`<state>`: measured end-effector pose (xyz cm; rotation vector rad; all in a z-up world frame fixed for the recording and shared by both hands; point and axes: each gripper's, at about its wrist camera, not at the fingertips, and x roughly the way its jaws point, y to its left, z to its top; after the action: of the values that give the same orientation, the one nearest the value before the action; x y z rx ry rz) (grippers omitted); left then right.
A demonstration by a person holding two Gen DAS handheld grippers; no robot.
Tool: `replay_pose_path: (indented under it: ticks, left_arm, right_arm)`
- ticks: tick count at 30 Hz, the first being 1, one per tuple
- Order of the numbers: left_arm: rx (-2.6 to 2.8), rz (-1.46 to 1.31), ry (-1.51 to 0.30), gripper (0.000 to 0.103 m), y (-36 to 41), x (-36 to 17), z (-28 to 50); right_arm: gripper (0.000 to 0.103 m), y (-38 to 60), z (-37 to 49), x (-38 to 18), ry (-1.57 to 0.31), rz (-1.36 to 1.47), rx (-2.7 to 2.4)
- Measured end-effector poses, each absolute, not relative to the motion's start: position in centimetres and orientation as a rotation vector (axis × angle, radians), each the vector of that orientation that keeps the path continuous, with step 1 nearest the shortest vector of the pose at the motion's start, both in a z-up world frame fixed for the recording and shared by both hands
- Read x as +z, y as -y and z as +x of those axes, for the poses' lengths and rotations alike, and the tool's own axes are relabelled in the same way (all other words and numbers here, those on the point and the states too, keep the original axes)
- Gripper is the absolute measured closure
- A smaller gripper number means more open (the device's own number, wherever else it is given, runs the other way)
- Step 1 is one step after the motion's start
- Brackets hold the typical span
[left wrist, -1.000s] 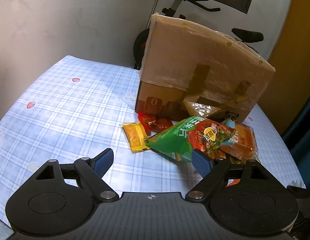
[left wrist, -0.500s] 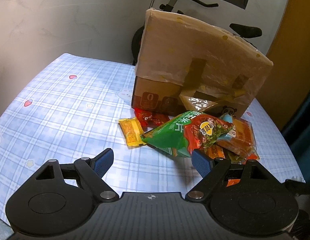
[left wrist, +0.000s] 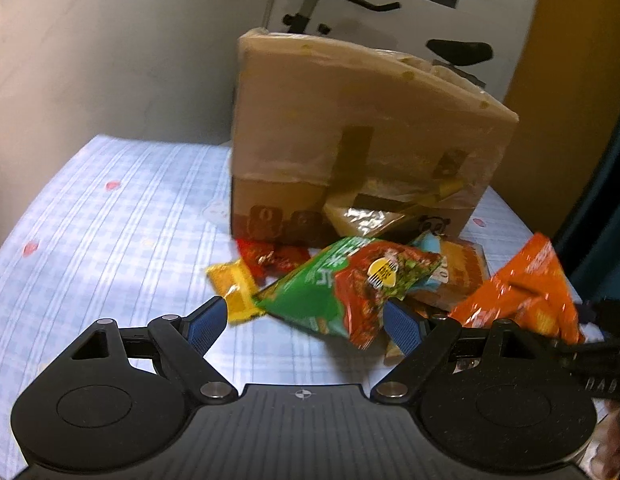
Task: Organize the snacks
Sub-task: 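Grasp the orange chip bag with the right gripper while the left grasps the green-red corn snack bag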
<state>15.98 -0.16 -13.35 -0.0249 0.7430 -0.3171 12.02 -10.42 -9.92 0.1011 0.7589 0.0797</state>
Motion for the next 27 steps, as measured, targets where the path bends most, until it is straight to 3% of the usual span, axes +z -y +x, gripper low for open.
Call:
replay_pose_path:
  ticks: [12,27]
  left_arm:
    - [-0.439,0.247,-0.717,0.016,6.0,-16.0,17.6]
    - [-0.504,0.325,-0.755,0.016,7.6,-19.2,22.2]
  right_arm:
    - [0.024,13.5,13.3,-8.7,-0.719,0.143,0.016]
    - [0.024,15.2,15.1,-9.0,-0.727,0.167,-0.008]
